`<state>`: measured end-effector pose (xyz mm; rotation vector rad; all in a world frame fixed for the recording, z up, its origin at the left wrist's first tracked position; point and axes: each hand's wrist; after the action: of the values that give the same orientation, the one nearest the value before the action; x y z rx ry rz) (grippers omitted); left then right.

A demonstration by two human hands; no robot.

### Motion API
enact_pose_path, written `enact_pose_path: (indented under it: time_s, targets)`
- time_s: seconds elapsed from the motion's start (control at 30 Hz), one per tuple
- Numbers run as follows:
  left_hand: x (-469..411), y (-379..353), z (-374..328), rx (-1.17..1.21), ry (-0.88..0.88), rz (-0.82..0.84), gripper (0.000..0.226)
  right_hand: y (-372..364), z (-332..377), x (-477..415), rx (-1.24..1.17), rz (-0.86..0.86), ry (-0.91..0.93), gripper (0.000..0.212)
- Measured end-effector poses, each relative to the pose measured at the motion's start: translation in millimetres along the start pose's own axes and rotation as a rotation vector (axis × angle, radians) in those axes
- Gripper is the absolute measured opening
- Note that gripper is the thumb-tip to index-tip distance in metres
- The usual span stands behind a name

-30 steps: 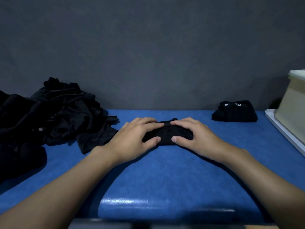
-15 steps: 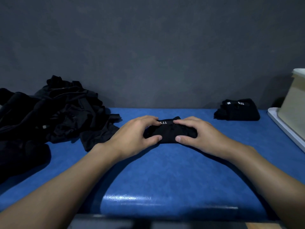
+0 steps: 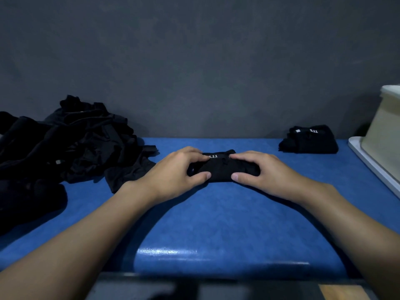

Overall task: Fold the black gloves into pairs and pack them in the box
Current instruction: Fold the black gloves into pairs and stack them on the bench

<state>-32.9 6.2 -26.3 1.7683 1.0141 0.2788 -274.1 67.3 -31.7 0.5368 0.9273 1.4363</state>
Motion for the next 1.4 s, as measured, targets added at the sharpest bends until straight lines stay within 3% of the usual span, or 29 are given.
enact_pose_path:
  time_s: [0.2, 0.43, 0.6, 0.8, 1.0, 1.4]
  targets:
    - [3, -1, -4, -0.005, 0.001, 0.014, 0.063, 2, 2, 4, 0.037, 0.000, 0.001, 0.053]
    - [-8, -13, -22, 0.030, -0.028, 0.027, 0.059, 19, -11, 26, 0.146, -0.010, -0.036, 0.057]
    - [-20, -32, -48, 0.054, -0.081, 0.040, 0.059, 38, -28, 50, 0.193, -0.041, -0.073, 0.073]
    - [-36, -61, -88, 0.045, -0.148, 0.069, 0.064, 66, -50, 82, 0.238, -0.126, -0.167, 0.058]
    - [-67, -83, -132, -0.081, -0.211, 0.079, 0.045, 88, -70, 105, 0.389, -0.214, -0.265, 0.049]
    - [-101, -118, -166, -0.070, -0.176, -0.048, 0.040, 98, -81, 106, 0.608, -0.281, -0.370, 0.058]
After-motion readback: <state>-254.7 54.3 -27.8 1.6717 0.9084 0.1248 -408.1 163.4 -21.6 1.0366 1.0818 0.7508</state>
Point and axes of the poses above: each hand's wrist, its own x-axis away from the middle knuckle, its own y-axis out of the back of the hand, z = x × y
